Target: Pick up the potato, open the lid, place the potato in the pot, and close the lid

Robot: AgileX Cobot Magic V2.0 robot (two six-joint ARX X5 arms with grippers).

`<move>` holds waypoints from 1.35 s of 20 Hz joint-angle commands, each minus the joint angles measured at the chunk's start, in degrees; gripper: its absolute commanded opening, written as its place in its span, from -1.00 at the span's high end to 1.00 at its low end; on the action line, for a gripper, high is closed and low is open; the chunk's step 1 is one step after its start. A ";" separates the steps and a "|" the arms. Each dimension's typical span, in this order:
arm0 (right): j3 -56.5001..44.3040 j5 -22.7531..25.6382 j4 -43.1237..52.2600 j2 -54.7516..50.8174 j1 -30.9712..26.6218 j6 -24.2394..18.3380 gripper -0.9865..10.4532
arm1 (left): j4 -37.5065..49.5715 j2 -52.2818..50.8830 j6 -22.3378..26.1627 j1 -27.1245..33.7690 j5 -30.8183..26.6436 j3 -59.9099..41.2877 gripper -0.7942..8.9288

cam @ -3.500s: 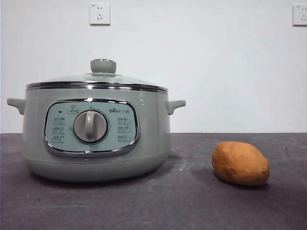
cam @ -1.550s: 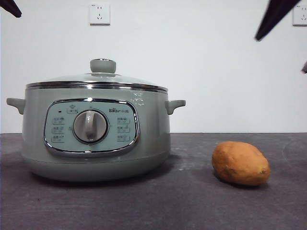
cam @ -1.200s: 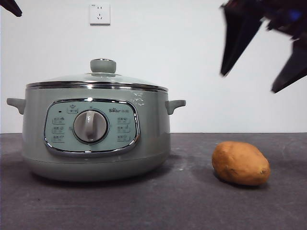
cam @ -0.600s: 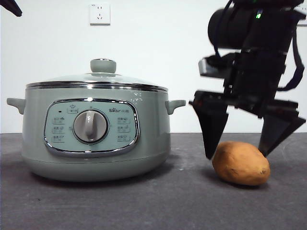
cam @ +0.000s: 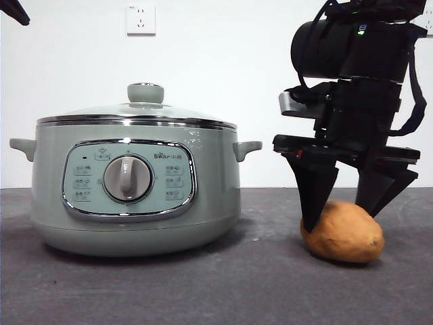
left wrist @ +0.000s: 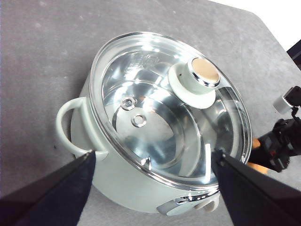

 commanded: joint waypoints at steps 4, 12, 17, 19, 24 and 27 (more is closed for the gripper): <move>0.09 0.00 -5.62 -5.70 0.02 0.37 0.83 | 4.37 2.34 -0.77 -4.33 0.39 0.39 -0.01; 0.09 0.07 -9.94 -15.17 0.02 0.39 0.83 | 7.28 17.70 -1.38 -19.65 -13.46 12.92 -0.01; 0.09 0.13 -12.85 -18.23 0.02 0.42 0.83 | 11.69 27.17 -0.02 -26.03 -22.23 17.11 0.00; 0.09 0.11 -13.44 -18.86 0.02 0.42 0.83 | 13.40 29.57 -0.02 -27.32 -24.63 17.11 0.00; 0.09 0.11 -13.88 -19.28 0.02 1.40 0.83 | 14.10 33.66 1.31 -29.09 -28.57 17.11 0.00; 0.09 0.11 -13.90 -19.28 0.02 1.42 0.83 | 14.12 34.03 1.42 -29.68 -30.05 17.11 0.24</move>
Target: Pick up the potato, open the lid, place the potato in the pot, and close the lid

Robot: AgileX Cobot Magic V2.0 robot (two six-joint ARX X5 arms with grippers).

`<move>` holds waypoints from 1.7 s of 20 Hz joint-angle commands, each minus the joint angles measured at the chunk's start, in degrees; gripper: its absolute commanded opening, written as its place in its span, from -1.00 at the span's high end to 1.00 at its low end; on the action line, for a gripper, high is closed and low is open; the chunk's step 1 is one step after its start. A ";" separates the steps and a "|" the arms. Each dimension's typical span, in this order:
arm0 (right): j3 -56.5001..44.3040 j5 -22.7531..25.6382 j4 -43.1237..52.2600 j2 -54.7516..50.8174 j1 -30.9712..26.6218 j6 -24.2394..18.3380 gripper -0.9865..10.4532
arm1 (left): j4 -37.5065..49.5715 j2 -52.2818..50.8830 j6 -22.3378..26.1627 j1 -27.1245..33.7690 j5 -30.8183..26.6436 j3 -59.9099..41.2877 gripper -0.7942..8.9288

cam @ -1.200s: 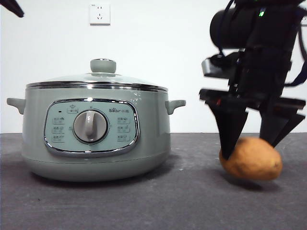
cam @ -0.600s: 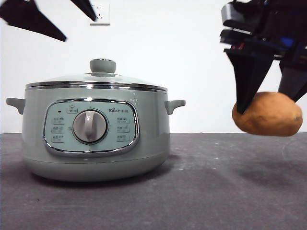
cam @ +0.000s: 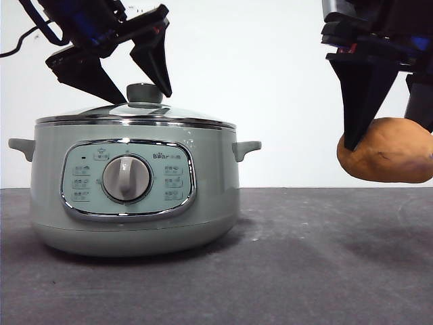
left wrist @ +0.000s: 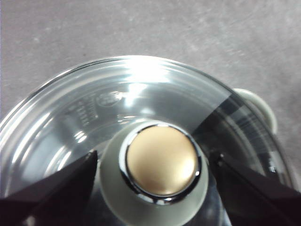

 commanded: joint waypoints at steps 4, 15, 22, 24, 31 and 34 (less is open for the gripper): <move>0.09 0.09 -0.09 0.00 0.04 0.74 0.83 | 0.61 -0.09 3.80 -0.79 -1.07 -0.02 0.85; 0.09 0.07 0.59 0.00 0.04 0.74 0.83 | 3.34 -6.62 3.91 -1.05 -2.45 0.00 0.85; 0.37 -0.11 5.77 0.00 0.11 0.76 0.83 | -3.61 -24.63 6.75 -1.05 -5.79 0.00 0.85; 1.51 -0.11 7.15 0.02 0.13 0.76 0.83 | -7.65 -30.71 6.91 -1.05 -8.85 0.00 0.85; 17.27 -1.88 7.98 5.86 2.93 -1.03 0.83 | -18.10 -46.07 6.86 -1.05 -14.40 0.00 0.85; 26.69 -1.88 7.58 13.22 6.29 -2.71 0.83 | -19.21 -48.98 6.86 -1.05 -14.45 0.00 0.85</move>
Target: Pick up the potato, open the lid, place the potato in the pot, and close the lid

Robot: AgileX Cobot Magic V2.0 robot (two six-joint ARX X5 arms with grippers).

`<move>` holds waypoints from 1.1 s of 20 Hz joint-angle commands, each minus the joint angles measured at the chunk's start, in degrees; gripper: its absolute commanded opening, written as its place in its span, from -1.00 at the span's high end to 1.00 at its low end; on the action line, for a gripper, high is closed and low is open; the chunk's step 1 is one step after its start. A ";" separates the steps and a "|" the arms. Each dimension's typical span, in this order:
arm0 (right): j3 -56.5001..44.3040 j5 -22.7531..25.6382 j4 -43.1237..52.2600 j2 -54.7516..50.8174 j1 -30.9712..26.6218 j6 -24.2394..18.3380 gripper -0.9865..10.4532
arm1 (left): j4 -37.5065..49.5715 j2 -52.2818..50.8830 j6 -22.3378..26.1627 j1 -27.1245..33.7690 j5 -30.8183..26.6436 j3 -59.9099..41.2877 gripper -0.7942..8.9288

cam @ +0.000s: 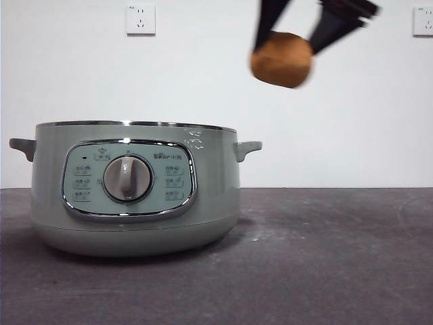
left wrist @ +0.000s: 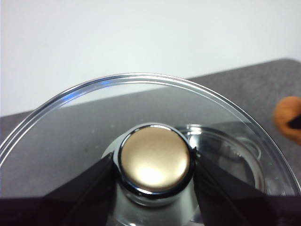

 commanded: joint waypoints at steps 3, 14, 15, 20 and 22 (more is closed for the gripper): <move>13.53 -0.50 -1.03 13.18 4.96 -4.22 0.83 | 2.29 -1.75 0.68 -0.13 -0.20 0.61 0.85; 28.41 -1.07 1.14 40.13 11.06 -8.81 0.83 | -0.35 -1.70 2.14 -0.13 -3.52 0.61 0.85; 28.41 -1.07 0.74 40.92 11.08 -8.83 0.83 | -0.76 -1.70 2.14 -0.13 -3.63 0.61 0.85; 28.41 -1.14 -0.90 42.03 11.10 -10.38 0.76 | -2.01 -1.66 2.14 -0.13 -4.63 0.61 0.85; 28.41 -1.33 -1.03 42.03 11.13 -10.45 0.35 | -2.03 -1.66 2.14 -0.13 -4.63 0.61 0.85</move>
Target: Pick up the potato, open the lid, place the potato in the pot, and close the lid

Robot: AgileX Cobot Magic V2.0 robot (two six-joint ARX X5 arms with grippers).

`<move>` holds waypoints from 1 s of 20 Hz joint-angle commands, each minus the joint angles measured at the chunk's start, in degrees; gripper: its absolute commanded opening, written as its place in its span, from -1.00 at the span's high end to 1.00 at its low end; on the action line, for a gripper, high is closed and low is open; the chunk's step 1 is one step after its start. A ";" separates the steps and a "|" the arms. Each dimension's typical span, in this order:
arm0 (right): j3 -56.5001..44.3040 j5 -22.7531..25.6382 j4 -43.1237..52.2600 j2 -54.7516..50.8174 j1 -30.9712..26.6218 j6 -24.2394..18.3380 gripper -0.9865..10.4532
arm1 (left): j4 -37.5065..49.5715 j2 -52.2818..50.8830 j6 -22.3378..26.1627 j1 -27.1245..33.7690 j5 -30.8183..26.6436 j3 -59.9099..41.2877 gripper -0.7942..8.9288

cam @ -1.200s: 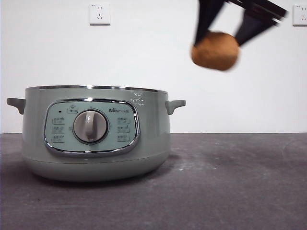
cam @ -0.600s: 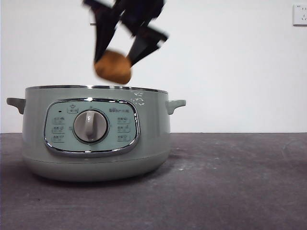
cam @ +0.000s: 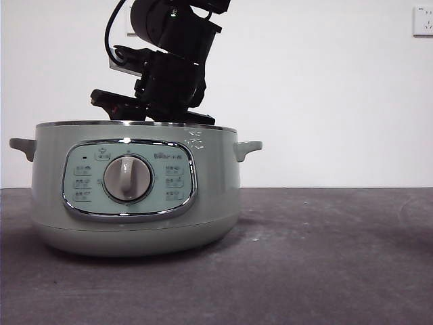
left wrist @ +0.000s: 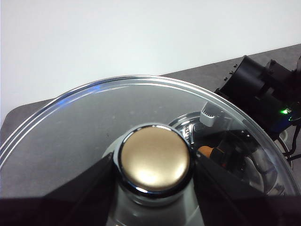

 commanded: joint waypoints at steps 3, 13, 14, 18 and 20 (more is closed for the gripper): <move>0.07 -0.20 -0.07 0.90 0.13 -0.63 -0.01 | 2.64 -0.61 0.70 -0.13 -0.42 0.61 0.85; 0.09 2.67 -5.07 -12.68 -0.76 0.02 0.00 | 3.48 4.92 0.68 -0.13 -0.37 0.61 0.85; 0.09 6.19 -6.43 -15.63 -1.16 0.00 0.00 | 4.04 6.91 0.68 -0.13 -0.37 0.61 0.85; 0.09 13.55 -12.13 -27.36 -2.69 0.02 0.00 | 12.02 17.03 0.66 -0.13 1.11 0.61 0.85; 0.09 13.55 -14.14 -31.28 -3.19 0.09 0.00 | 16.50 21.57 0.46 -0.13 4.46 0.61 0.85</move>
